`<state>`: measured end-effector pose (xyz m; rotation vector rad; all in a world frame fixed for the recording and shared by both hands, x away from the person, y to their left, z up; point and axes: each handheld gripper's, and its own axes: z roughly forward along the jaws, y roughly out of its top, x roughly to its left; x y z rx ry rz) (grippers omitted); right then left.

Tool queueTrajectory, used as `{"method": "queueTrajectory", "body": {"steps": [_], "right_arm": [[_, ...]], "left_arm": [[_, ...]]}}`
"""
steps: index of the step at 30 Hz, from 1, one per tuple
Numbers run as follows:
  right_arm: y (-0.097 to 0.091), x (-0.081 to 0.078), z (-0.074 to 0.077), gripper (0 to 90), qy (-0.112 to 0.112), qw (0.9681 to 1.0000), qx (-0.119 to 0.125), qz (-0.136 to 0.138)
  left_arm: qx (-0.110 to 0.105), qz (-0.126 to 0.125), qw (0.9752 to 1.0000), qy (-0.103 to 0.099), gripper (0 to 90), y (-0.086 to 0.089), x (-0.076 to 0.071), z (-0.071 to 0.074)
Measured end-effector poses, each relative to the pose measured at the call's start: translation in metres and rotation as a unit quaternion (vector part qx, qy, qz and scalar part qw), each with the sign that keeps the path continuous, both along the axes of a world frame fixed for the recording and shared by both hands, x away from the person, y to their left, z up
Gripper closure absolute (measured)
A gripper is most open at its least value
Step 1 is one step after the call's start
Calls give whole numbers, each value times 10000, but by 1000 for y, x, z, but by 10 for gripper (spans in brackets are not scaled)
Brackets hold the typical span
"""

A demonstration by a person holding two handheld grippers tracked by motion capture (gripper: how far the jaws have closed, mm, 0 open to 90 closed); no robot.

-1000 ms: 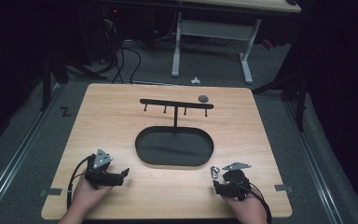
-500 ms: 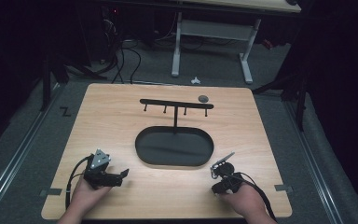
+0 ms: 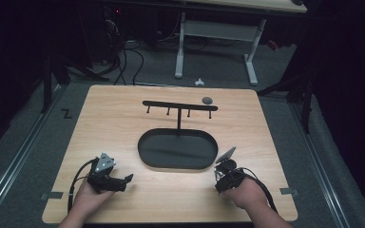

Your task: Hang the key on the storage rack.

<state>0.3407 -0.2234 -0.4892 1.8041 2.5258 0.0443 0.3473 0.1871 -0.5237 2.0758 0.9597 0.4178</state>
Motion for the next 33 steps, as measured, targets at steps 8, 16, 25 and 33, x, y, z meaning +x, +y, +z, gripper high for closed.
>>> {"method": "queueTrajectory", "body": {"steps": [8,16,25,33], "right_arm": [[6,17,0,536,-52,9999,1,-140],[8,31,0,530,-42,9995,-1,-315],[12,33,1,678,-180,9994,4,-285],[10,29,7,682,-151,9998,50,-115]], "left_arm": [[41,-66,10000,23,36,-2,0,-1],[42,-132,9999,32,43,-3,0,-1],[139,-249,9996,22,44,-7,-1,-2],[121,-234,9996,25,46,-6,-1,-2]]}}
